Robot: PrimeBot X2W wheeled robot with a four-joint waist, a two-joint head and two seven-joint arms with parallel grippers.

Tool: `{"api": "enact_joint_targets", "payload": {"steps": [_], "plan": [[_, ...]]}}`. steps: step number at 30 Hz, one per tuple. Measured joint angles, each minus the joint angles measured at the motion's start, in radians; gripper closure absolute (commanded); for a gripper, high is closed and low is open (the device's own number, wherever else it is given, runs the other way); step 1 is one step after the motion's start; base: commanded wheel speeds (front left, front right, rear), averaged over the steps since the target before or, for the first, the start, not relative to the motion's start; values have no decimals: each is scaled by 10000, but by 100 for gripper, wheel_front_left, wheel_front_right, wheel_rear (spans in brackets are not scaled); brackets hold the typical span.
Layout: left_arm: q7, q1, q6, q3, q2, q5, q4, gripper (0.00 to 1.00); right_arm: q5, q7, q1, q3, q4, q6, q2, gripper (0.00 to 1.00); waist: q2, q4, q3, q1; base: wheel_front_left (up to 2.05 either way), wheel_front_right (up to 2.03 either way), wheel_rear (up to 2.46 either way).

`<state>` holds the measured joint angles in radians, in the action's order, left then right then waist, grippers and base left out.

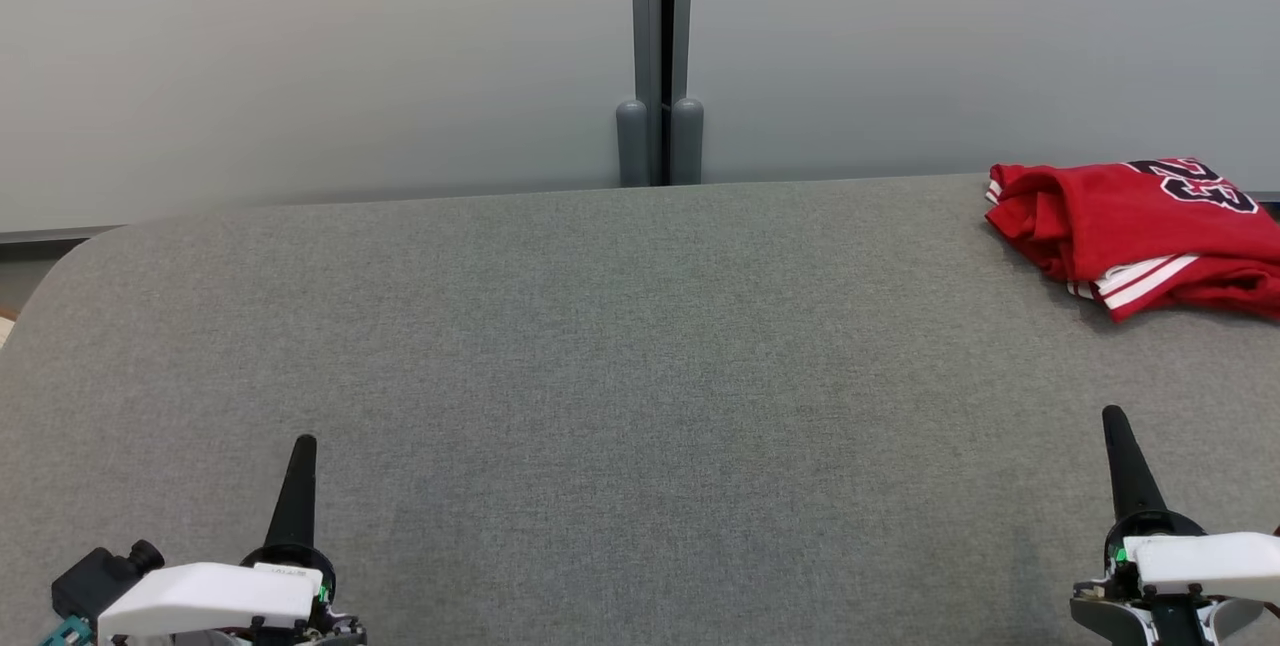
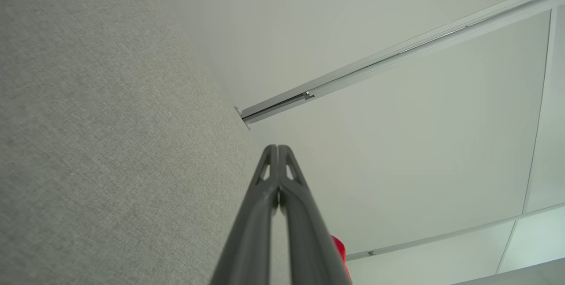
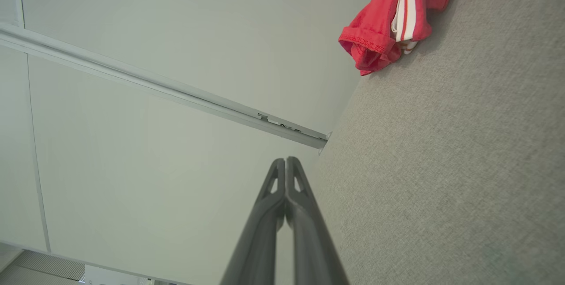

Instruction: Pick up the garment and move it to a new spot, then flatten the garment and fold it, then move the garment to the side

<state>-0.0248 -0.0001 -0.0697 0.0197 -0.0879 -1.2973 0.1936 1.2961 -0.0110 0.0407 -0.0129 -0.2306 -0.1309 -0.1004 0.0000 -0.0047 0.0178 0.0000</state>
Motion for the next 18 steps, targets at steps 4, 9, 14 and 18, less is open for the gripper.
{"api": "enact_joint_targets", "payload": {"steps": [4,9,14,18], "plan": [[111,-103,-56,-69,0,-330,44,100,343,100,26,-59,-19,0,31,100,0,4,-18,0,0,0,0],[219,-240,-130,-169,-2,-792,117,100,771,213,137,-130,-36,0,61,100,0,9,-40,0,0,0,0],[336,-314,-190,-257,0,-1227,171,100,1164,307,212,-205,-48,0,94,100,0,14,-62,0,0,0,0],[437,-470,-265,-353,2,-1590,221,100,1557,433,268,-295,-65,0,121,100,0,19,-84,0,0,0,0]]}}
